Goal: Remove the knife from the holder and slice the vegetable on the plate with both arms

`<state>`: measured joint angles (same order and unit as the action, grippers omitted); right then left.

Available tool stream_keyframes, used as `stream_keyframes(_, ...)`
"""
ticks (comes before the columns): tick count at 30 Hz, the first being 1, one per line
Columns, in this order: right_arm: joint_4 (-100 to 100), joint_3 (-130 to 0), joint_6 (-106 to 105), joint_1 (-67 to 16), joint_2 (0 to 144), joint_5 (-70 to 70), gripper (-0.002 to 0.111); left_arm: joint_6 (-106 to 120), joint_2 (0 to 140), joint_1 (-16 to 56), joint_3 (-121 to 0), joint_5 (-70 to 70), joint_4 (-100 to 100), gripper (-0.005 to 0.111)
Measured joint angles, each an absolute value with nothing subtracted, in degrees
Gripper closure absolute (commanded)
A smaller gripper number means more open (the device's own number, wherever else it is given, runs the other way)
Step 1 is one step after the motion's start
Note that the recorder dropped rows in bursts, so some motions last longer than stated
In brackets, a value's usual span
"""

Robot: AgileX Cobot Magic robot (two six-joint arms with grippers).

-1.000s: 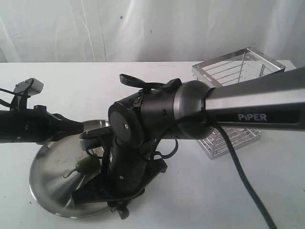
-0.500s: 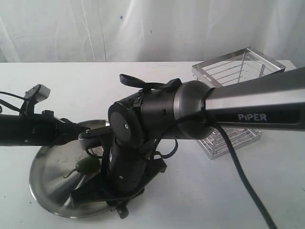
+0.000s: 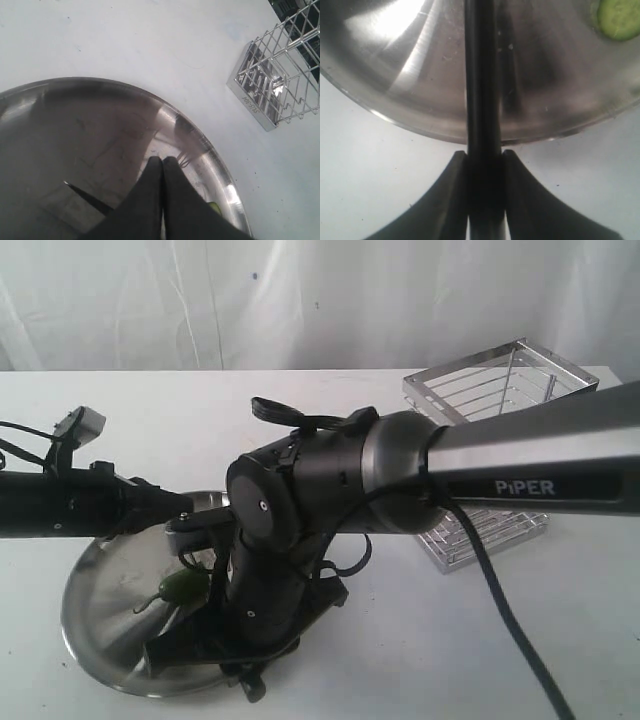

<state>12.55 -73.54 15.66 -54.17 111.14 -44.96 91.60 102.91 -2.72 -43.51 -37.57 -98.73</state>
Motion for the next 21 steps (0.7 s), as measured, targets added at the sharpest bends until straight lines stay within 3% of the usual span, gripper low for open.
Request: stream_keyframes(21,12.8,-73.5,15.7,-54.2,111.2,-44.9,0.108,91.6,107.1,-2.3,-43.8,-36.5,-98.7,0.107)
